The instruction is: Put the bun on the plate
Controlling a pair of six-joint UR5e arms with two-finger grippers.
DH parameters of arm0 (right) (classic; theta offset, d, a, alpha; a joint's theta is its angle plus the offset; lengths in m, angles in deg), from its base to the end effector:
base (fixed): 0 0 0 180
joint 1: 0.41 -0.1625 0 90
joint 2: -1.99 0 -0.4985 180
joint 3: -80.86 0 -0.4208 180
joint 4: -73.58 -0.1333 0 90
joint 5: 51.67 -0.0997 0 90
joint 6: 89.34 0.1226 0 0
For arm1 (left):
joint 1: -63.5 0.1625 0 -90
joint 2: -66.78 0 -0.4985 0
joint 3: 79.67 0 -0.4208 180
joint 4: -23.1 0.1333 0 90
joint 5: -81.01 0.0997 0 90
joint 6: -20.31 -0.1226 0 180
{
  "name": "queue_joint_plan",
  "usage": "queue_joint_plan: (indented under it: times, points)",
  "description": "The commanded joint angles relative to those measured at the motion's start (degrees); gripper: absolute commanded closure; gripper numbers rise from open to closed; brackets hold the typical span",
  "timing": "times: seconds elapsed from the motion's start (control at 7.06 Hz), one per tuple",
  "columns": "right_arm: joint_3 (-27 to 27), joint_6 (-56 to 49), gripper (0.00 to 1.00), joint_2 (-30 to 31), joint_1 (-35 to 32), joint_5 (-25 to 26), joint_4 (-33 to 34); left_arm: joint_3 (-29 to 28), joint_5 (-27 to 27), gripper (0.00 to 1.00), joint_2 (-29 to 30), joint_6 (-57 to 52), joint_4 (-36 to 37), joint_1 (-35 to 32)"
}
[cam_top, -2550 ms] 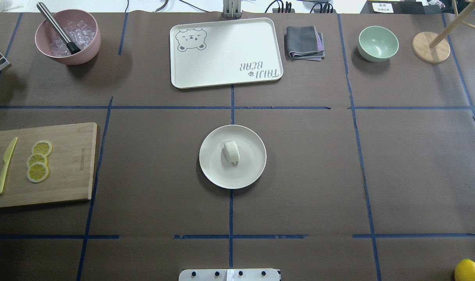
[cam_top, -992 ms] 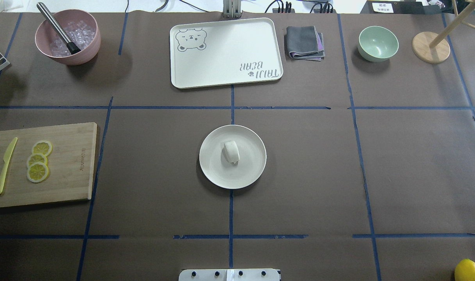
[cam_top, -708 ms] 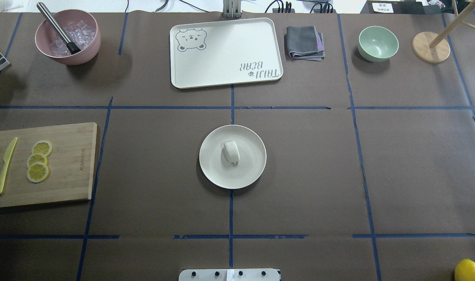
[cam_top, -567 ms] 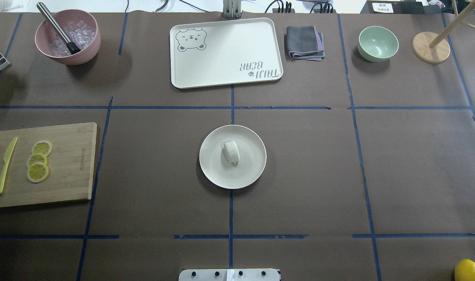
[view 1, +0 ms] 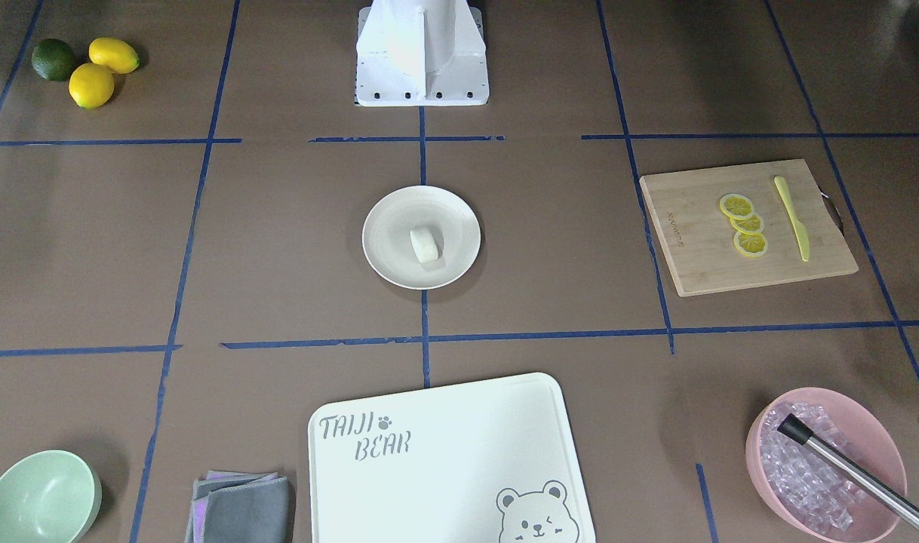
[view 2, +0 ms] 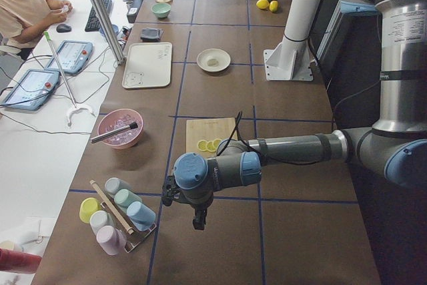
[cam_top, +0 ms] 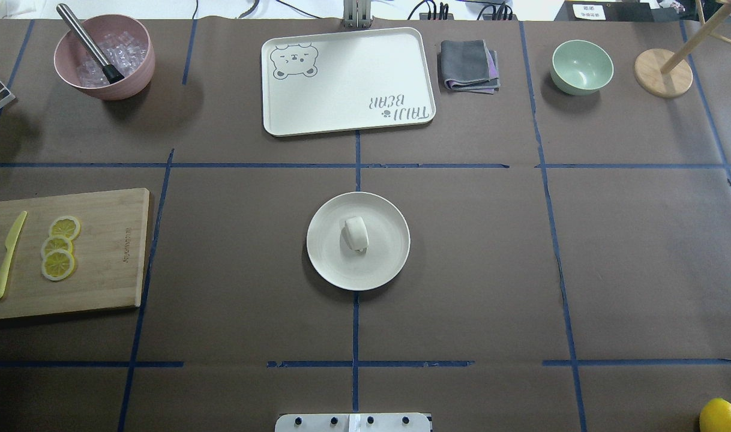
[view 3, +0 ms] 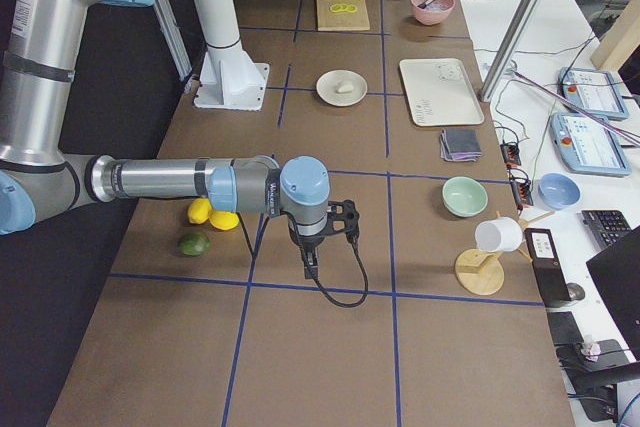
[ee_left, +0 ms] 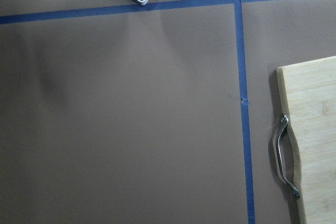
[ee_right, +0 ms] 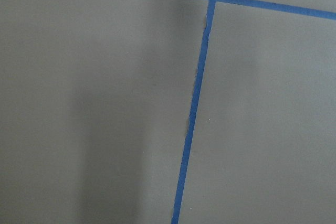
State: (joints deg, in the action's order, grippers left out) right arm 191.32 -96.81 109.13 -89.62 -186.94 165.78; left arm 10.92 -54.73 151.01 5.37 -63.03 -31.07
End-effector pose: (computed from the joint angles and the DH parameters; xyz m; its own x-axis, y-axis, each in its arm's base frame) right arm 0.0410 -0.3752 0.6988 0.6957 -0.1534 0.7017 0.1051 0.9882 0.1117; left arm -0.0815 -0.4489 0.7966 0.6838 0.0916 -0.7239 -0.1010 0.9944 0.0304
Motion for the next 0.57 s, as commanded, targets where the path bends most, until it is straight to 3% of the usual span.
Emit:
queue_joint_plan:
  times: [0.0,0.42]
  points:
    - [0.01,0.00,0.00,0.00,0.00,0.00,0.00,0.03,0.04,0.00,-0.02,0.00,0.00,0.00]
    - [-0.07,0.00,0.00,0.00,0.00,0.00,0.00,-0.23,0.04,0.00,0.07,0.00,-0.09,0.00]
